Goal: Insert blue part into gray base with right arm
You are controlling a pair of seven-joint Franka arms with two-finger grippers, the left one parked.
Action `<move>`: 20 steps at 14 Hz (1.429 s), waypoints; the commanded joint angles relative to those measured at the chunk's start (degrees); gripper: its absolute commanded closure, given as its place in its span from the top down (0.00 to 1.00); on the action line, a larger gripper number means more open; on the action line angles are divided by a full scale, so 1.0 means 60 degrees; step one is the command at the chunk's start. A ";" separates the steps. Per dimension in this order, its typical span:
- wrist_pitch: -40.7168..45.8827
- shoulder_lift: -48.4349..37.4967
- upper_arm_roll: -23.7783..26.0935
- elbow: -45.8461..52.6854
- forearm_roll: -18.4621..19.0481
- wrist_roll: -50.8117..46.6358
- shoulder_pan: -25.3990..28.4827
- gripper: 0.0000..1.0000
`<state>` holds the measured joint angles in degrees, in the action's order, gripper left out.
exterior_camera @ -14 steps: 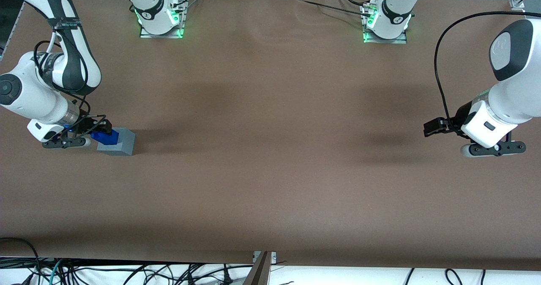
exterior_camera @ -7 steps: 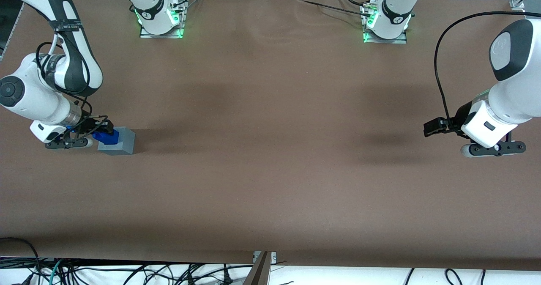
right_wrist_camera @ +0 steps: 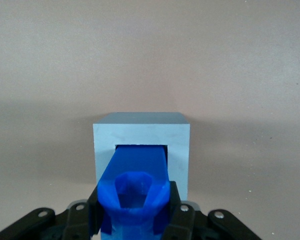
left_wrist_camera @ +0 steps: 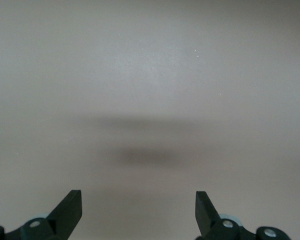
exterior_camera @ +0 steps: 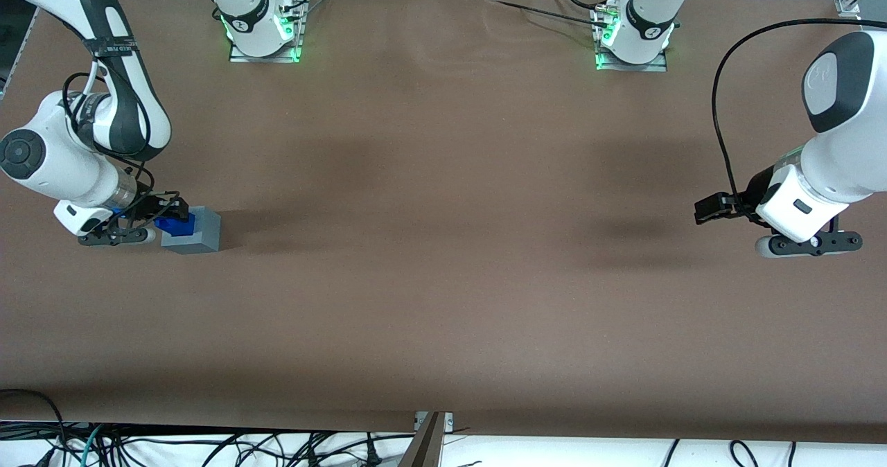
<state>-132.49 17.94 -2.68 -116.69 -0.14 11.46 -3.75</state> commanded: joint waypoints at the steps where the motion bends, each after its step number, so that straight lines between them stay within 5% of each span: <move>1: -0.0110 0.0218 0.0124 0.0113 -0.0124 -0.0021 -0.0151 0.44; 2: -0.0110 0.0204 0.0124 0.0127 -0.0124 -0.0050 -0.0151 0.69; 5: -0.0052 0.0087 0.0124 0.0157 -0.0124 -0.0079 -0.0151 0.98; 12: 0.0635 -0.0819 0.0343 0.0259 -0.0124 -0.0094 -0.0152 0.99; 20: 0.3678 -0.2535 0.1164 0.1134 -0.0124 -0.0971 -0.0166 0.99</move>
<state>-115.63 3.25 3.01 -113.32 -0.18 6.96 -3.76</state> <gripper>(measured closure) 0.009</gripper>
